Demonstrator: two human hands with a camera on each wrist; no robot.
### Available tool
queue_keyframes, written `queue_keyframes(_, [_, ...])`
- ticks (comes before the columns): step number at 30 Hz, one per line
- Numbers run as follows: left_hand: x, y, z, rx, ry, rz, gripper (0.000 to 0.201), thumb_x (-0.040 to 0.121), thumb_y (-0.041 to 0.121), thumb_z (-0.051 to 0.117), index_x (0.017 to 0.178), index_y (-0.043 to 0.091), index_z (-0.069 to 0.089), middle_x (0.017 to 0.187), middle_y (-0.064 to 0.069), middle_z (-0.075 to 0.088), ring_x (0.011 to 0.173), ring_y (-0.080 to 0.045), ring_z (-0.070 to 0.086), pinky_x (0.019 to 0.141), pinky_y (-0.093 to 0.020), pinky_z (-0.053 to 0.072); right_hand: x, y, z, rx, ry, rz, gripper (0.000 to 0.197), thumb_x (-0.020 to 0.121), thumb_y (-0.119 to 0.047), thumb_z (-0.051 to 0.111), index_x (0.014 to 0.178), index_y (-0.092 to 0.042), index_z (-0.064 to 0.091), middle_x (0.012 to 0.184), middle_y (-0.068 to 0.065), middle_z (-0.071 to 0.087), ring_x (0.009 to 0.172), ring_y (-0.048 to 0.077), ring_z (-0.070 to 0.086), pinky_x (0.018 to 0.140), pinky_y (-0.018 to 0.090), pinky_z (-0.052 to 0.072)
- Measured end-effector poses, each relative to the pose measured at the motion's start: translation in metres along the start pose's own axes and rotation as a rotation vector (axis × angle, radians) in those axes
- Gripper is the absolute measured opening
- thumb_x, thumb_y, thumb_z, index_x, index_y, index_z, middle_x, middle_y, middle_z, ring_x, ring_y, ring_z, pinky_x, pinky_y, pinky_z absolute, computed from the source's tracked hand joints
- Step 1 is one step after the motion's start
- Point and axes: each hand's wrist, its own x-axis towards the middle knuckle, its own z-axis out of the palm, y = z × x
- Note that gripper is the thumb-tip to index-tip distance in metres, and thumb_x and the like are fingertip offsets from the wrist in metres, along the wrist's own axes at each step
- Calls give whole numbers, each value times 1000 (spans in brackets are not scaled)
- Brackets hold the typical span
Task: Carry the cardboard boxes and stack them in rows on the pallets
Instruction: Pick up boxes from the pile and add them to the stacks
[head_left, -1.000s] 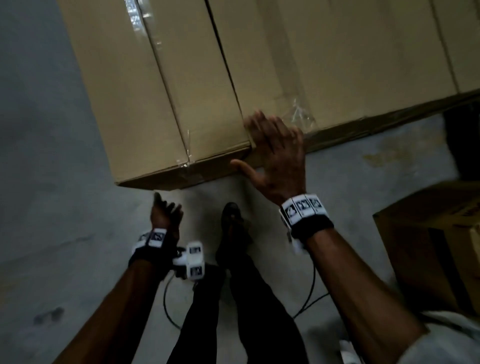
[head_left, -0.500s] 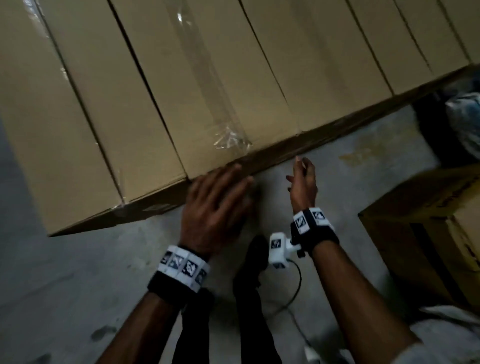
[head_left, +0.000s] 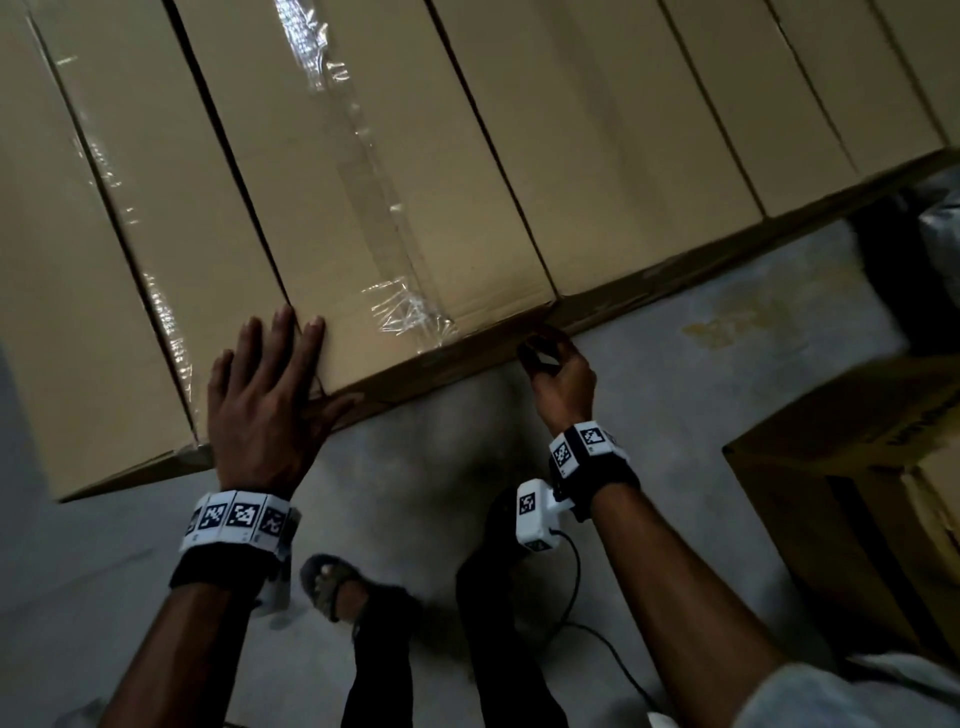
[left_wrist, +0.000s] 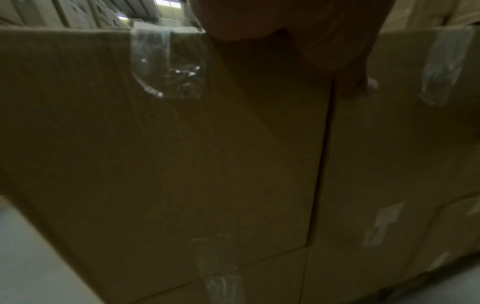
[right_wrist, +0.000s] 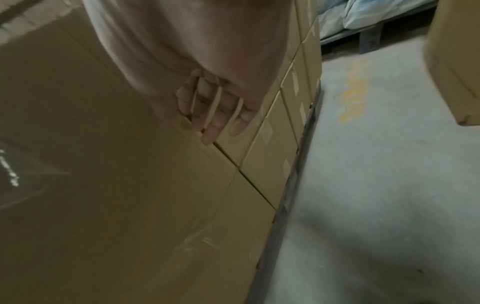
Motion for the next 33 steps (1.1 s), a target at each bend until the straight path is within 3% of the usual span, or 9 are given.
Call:
queue_keyframes(3, [-1,-6,1,-47,36,19,79,95,59,52,159,17,35,166,-5,31,154,-33,25,117,-53,31,1,5,0,-10,-10,-36,43,89,-10,79,130,-14,68,117,1,74,109,13,67,98,21,51])
queue_keyframes(7, [0,-9,3,-75,37,26,80,94,54,56,159,12,35,165,-7,33,154,-33,25,119,-53,31,5,7,-3,-71,-17,-81,40,90,-8,77,129,-11,69,115,-1,73,105,7,65,81,-3,40])
queue_keyframes(12, [-1,-8,5,-71,34,32,80,94,52,58,159,13,35,165,-7,32,154,-33,25,120,-53,30,12,9,-10,-152,-54,-128,39,91,-9,76,130,-11,69,117,0,73,105,10,65,79,-5,38])
queue_keyframes(14, [0,-7,6,-64,23,26,80,94,53,57,159,13,34,165,-7,31,155,-32,23,121,-52,29,15,8,-17,-185,-110,-134,41,93,-12,74,133,-13,67,121,0,71,104,13,67,82,-1,42])
queue_keyframes(18, [-1,-5,5,-67,17,15,79,97,50,62,160,13,33,165,-7,30,155,-31,22,123,-49,25,18,6,-33,-274,-215,-141,45,94,-23,74,138,-23,64,129,-1,70,108,19,68,99,31,52])
queue_keyframes(24, [-1,-2,1,-85,-9,-22,83,90,43,67,159,12,33,166,-6,28,156,-30,20,124,-47,22,-1,4,-57,-267,-245,-14,52,94,-35,73,142,-26,57,136,-1,65,107,20,66,101,39,52])
queue_keyframes(27, [-2,-1,-6,-95,-87,-31,90,90,34,74,162,15,24,169,-6,20,157,-32,14,124,-52,21,-22,0,-75,-233,-213,49,54,93,-37,74,143,-26,57,133,1,65,110,19,65,101,43,54])
queue_keyframes(30, [-3,10,-18,-103,-227,-78,105,87,31,79,165,16,11,172,-4,6,158,-34,5,122,-57,18,-45,-13,-93,-155,-156,125,54,93,-32,75,143,-21,58,132,6,66,110,14,64,100,40,55])
queue_keyframes(33, [-10,34,-44,-198,-312,-184,102,90,42,74,164,15,10,172,-5,4,157,-33,9,123,-58,22,-76,-33,-113,-168,-158,158,53,93,-27,75,143,-16,58,133,10,66,112,14,63,90,21,47])
